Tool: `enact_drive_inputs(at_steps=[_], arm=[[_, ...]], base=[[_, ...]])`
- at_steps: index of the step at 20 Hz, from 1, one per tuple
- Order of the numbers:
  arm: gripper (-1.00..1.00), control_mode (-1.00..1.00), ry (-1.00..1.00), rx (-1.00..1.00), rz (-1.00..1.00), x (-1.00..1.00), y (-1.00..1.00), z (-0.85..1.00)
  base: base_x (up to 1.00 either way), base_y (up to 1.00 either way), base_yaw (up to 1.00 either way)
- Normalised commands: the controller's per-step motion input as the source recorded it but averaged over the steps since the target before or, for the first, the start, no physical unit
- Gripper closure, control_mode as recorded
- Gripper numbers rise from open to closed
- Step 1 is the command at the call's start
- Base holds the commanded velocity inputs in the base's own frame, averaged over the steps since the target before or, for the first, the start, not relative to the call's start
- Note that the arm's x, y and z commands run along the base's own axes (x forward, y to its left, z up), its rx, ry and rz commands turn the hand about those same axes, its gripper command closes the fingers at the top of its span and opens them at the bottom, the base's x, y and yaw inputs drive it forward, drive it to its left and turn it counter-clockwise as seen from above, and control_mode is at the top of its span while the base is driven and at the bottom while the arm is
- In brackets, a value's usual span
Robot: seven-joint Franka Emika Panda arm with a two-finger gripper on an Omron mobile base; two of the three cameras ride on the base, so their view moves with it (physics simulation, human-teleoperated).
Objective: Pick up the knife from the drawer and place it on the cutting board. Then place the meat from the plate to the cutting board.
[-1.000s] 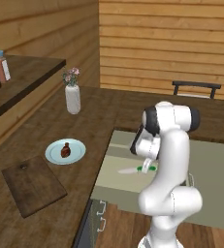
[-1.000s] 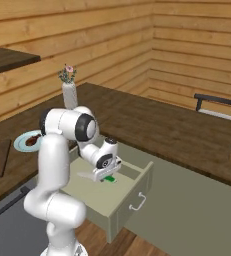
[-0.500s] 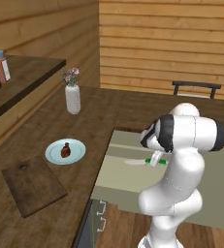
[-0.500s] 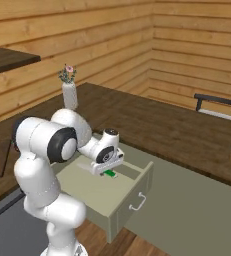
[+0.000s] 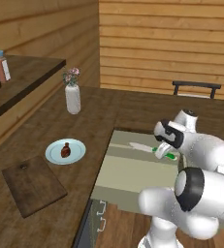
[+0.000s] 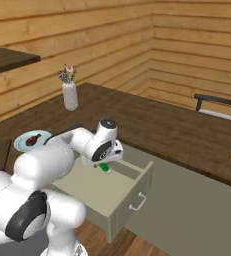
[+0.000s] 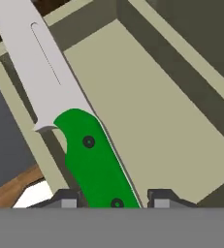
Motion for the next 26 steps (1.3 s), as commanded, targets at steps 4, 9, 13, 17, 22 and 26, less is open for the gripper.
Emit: enact_drive_inputs(at_steps=[4,9,13,17,22,26], arm=[[1.00,-1.00,-0.05,-0.01,-0.34,-0.12,0.18,1.00],[1.00,-1.00,0.03,-0.10,-0.25,-0.12,0.66,1.00],[1.00,-1.00,0.00,0.00,-0.42,-0.10,0.74,1.00],[1.00,-1.00,-0.16,0.02,-0.25,0.00,0.74,0.44],[1.00,-1.00,0.12,0.15,0.01,0.03,-0.01,-0.03],[1.00,-1.00,0.19,0.24,0.07,0.21,0.82,-0.10]], base=[[0.00,0.00,0.00],[0.00,0.00,0.00],[0.00,0.00,0.00],[0.00,0.00,0.00],[0.00,0.00,0.00],[0.00,0.00,0.00]])
